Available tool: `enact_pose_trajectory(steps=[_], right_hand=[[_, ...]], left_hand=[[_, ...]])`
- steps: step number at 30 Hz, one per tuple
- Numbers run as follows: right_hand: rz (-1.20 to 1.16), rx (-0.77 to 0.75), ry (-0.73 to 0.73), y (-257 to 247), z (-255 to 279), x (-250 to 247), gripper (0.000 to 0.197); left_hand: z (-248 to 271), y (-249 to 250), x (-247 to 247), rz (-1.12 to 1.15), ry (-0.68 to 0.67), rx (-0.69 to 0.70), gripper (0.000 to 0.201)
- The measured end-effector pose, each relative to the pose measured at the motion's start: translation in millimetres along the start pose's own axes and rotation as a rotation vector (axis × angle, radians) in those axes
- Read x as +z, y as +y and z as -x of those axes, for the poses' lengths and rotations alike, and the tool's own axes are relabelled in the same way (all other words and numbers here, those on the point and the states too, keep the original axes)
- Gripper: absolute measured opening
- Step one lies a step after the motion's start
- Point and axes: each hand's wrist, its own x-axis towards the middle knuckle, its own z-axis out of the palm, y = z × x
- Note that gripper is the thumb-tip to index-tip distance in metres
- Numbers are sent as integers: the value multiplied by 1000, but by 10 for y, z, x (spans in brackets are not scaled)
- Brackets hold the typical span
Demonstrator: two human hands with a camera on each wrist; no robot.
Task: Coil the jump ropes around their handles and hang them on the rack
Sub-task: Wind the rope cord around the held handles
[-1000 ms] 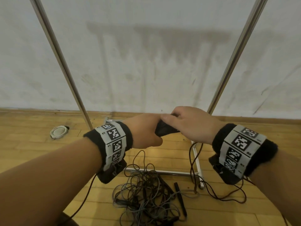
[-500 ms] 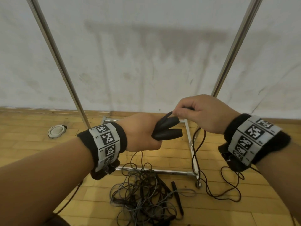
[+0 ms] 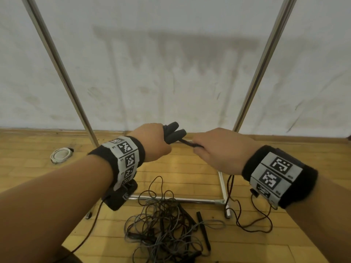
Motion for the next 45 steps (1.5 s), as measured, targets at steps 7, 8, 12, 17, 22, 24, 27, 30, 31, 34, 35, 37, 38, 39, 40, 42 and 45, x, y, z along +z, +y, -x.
enact_pose_trajectory(steps=[7, 8, 12, 17, 22, 24, 27, 30, 31, 34, 35, 37, 38, 39, 40, 42, 45], right_hand=[[2, -93, -37, 88, 95, -273, 23], [-52, -79, -49, 146, 111, -302, 21], [-284, -46, -102, 318, 149, -344, 17], [-593, -77, -195, 379, 156, -349, 22], [-1226, -6, -218, 395, 155, -115, 25], [-1433, 83, -202, 306, 123, 11, 27], [-1628, 187, -100, 117, 48, 136, 26], [-1638, 310, 18, -102, -37, 232, 31], [-1591, 342, 31, -152, -51, 269, 36], [-1344, 372, 26, -241, -25, 319, 44], [-1212, 355, 24, -245, -10, 312, 46], [-776, 268, 1, -254, 30, 276, 46], [-549, 212, -36, -266, 54, 248, 42], [-376, 170, -71, -284, 76, 215, 38], [-269, 149, -88, -291, 104, 169, 36], [-156, 124, -77, -272, 149, 25, 34], [-28, 70, -83, -156, 208, -197, 36]], left_hand=[[185, 209, 176, -299, -190, 217, 23], [224, 251, 181, -306, -198, 269, 26], [396, 385, 161, -312, -206, 430, 29], [582, 464, 59, -261, -212, 566, 31], [721, 498, -120, 37, -218, 583, 30], [731, 493, -184, 188, -158, 551, 32], [640, 428, -253, 350, 3, 421, 28], [489, 361, -271, 402, 144, 302, 20], [422, 321, -251, 411, 177, 252, 18], [224, 198, -183, 321, 188, 110, 20], [172, 157, -168, 256, 159, 80, 18], [100, 75, -145, 105, 113, 27, 18], [82, 40, -129, 29, 100, 6, 19], [67, 18, -104, -49, 87, -6, 18], [65, 18, -65, -126, 75, -6, 17], [88, 83, 38, -249, 43, 27, 20], [196, 270, 228, -335, -50, 148, 24]])
